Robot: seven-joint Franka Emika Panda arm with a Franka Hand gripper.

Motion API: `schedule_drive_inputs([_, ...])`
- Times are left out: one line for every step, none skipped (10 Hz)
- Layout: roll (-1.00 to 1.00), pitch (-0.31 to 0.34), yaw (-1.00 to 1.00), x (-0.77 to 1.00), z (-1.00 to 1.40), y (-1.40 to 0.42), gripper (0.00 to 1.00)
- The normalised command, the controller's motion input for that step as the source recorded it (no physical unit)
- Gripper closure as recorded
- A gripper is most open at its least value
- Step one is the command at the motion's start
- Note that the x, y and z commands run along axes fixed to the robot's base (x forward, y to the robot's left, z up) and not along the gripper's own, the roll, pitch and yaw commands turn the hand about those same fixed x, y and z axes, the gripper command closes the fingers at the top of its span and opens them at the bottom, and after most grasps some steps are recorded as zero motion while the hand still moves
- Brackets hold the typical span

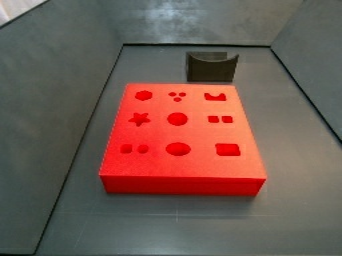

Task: Pick up the arch object. Move up. Rotate the arch object. Move to above the board. Insert the arch object.
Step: Move to above the board, then insert the arch object.

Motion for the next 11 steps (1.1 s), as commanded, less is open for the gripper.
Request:
schedule_drive_inputs([0.07, 0.135, 0.28, 0.06, 0.02, -0.03, 1.00])
schedule_drive_inputs([0.00, -0.043, 0.00, 0.00, 0.00, 0.00, 1.00])
schedule_drive_inputs([0.00, 0.000, 0.05, 0.22, -0.32, 0.16, 1.00])
schedule_drive_inputs([-0.06, 0.091, 0.00, 1.00, -0.55, 0.15, 1.00])
schedule_drive_inputs([-0.07, 0.000, -0.03, 1.00, -0.67, 0.12, 1.00])
schedule_drive_inputs([-0.10, 0.000, -0.03, 1.00, -0.73, 0.11, 1.00])
schedule_drive_inputs([-0.10, 0.000, -0.01, 1.00, -0.80, 0.11, 1.00])
schedule_drive_inputs([-0.11, 0.000, 0.00, 1.00, -0.84, 0.15, 1.00])
schedule_drive_inputs([-0.11, 0.000, 0.00, 1.00, -0.85, 0.16, 1.00])
schedule_drive_inputs([-0.13, 0.000, 0.00, 1.00, -0.86, 0.23, 1.00])
schedule_drive_inputs([-0.08, 0.019, 0.00, 1.00, -0.89, 0.38, 1.00])
